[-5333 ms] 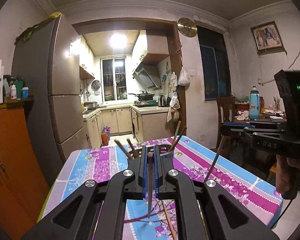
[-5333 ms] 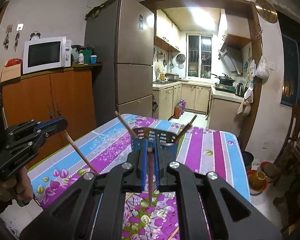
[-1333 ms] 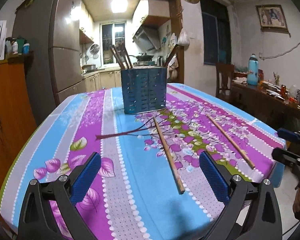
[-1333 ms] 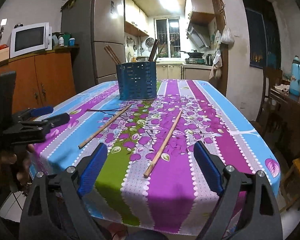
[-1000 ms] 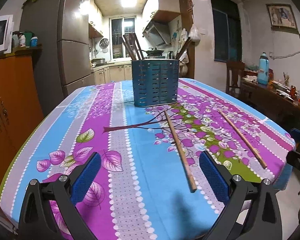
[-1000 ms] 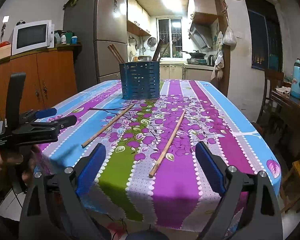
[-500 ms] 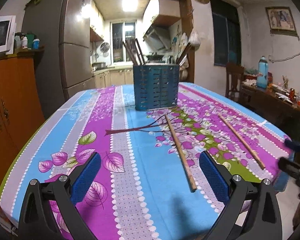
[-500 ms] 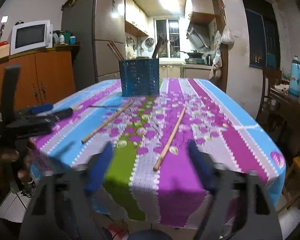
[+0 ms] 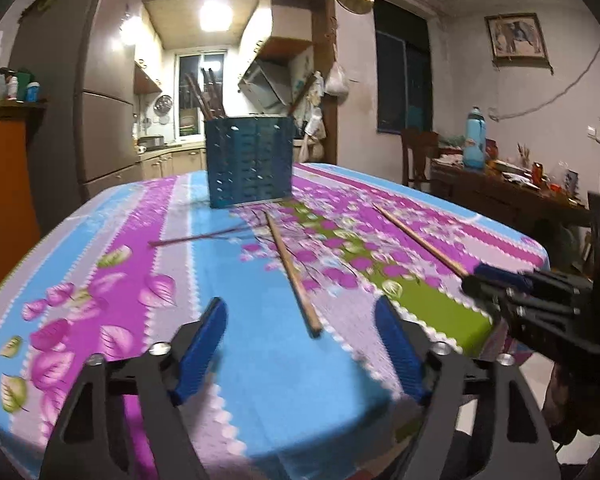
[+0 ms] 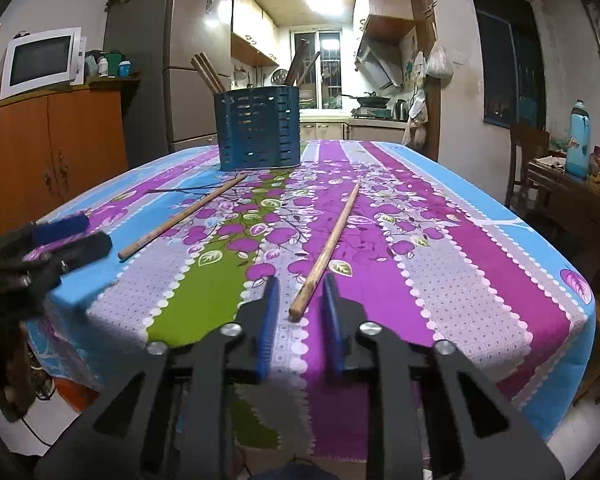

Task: Organize utensils
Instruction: 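Close the right tool on a wooden chopstick while the left tool grasps another, then lift both chopsticks and carry them toward the slotted holder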

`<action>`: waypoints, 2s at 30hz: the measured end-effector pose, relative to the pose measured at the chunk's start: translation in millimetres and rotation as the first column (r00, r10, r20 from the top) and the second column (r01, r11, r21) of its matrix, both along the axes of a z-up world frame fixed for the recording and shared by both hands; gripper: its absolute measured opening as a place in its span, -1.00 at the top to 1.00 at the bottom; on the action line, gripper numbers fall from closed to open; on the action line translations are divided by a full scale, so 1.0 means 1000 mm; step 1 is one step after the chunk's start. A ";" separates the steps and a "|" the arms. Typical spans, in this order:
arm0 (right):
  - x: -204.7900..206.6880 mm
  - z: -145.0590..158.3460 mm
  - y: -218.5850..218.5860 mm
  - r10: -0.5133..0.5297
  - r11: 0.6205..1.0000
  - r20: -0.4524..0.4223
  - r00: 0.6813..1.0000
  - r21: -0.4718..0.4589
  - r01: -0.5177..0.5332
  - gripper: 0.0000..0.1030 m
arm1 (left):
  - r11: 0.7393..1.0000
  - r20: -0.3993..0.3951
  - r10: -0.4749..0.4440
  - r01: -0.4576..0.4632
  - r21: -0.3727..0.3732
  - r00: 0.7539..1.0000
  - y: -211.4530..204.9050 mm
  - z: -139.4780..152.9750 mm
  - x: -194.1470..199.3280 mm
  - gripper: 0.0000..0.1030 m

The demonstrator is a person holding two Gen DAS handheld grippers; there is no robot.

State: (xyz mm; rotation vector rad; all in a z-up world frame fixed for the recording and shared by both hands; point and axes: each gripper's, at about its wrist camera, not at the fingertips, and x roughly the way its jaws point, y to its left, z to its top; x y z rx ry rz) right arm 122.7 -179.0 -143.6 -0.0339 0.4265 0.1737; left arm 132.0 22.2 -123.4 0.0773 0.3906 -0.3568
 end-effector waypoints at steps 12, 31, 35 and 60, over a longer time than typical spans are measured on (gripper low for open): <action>0.002 -0.003 -0.001 -0.016 1.000 0.027 0.999 -0.003 0.017 0.74 | 1.000 0.009 0.003 -0.003 0.001 1.000 -0.012 -0.021 0.013 0.21; -0.005 -0.007 0.011 -0.091 0.995 0.069 0.993 -0.045 0.094 0.74 | 1.000 0.058 0.001 -0.001 -0.004 0.998 -0.015 -0.025 0.009 0.33; -0.005 -0.008 0.011 -0.101 0.993 0.074 0.992 -0.047 0.104 0.75 | 1.000 0.061 -0.002 0.002 -0.006 0.998 -0.015 -0.026 0.009 0.33; -0.028 0.045 -0.004 -0.044 0.999 0.131 0.990 -0.019 0.047 0.90 | 1.000 0.161 0.018 -0.014 -0.028 0.987 -0.014 0.032 -0.023 0.85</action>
